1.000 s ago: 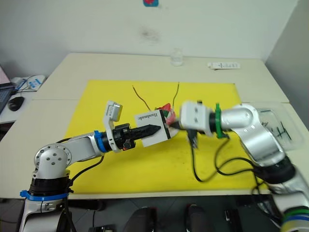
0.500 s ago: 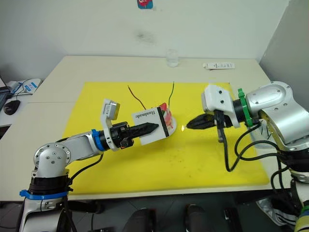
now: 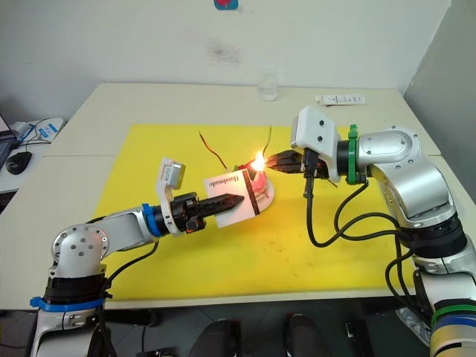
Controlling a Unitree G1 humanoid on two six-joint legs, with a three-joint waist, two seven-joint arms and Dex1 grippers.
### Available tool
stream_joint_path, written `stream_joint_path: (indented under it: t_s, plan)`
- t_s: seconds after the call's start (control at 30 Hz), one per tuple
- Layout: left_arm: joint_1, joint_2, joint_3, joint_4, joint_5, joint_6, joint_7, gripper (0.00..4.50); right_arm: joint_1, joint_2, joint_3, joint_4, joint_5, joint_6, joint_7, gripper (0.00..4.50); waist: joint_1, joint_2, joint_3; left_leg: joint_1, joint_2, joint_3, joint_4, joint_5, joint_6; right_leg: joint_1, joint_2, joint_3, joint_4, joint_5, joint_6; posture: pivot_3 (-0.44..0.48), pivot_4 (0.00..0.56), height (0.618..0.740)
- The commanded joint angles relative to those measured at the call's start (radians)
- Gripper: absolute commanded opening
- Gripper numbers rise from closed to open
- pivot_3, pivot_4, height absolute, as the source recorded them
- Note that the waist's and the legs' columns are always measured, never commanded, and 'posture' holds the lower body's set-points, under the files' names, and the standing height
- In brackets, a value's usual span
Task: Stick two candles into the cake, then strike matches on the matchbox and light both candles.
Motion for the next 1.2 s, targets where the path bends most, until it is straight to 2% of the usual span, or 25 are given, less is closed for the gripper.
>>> stream_joint_path:
  t_s: [0.03,0.33,0.57,0.77,1.03,1.2]
  plan:
    - [0.044,0.022,0.065,-0.088,-0.082,0.007,0.032,0.0,-0.055,0.04,-0.028,0.025,-0.01,-0.026,-0.036,0.02,-0.001,0.0,0.0,0.0,0.0,0.0,0.0,0.0,0.0,0.0,0.0,0.0,0.0,0.0,0.0,0.0,0.15,0.74]
    - [0.197,0.05,0.146,-0.214,-0.247,-0.045,0.201,0.0,-0.105,0.23,0.014,0.186,-0.095,-0.121,-0.141,0.02,0.0,0.0,0.0,0.0,0.0,0.0,0.0,0.0,0.0,0.0,-0.001,0.0,0.0,0.0,-0.001,0.0,0.15,0.74]
    - [0.304,0.086,0.193,-0.273,-0.322,-0.121,0.276,0.0,-0.098,0.322,0.041,0.236,-0.145,-0.157,-0.193,0.02,0.001,0.0,0.0,0.0,0.0,0.0,0.0,0.0,0.0,0.0,-0.002,0.0,0.0,0.001,-0.001,0.0,0.15,0.74]
    - [0.36,0.116,0.189,-0.306,-0.363,-0.168,0.302,0.0,-0.109,0.388,0.051,0.269,-0.184,-0.173,-0.253,0.02,0.002,0.0,0.0,0.001,0.0,0.0,0.0,0.0,0.0,0.0,-0.003,0.0,0.001,0.001,-0.002,0.0,0.15,0.74]
    - [0.37,0.125,0.146,-0.323,-0.378,-0.205,0.309,0.0,-0.149,0.475,0.057,0.356,-0.24,-0.22,-0.325,0.02,0.002,0.0,0.0,0.0,0.0,0.001,0.0,0.0,0.0,0.0,-0.003,0.0,0.0,0.001,-0.002,0.0,0.15,0.74]
    - [0.371,0.136,0.134,-0.321,-0.378,-0.211,0.301,0.0,-0.157,0.492,0.055,0.374,-0.249,-0.232,-0.331,0.02,0.002,0.0,0.0,0.0,0.0,0.0,0.0,0.0,0.0,0.0,-0.003,0.0,0.0,0.001,-0.002,0.0,0.15,0.74]
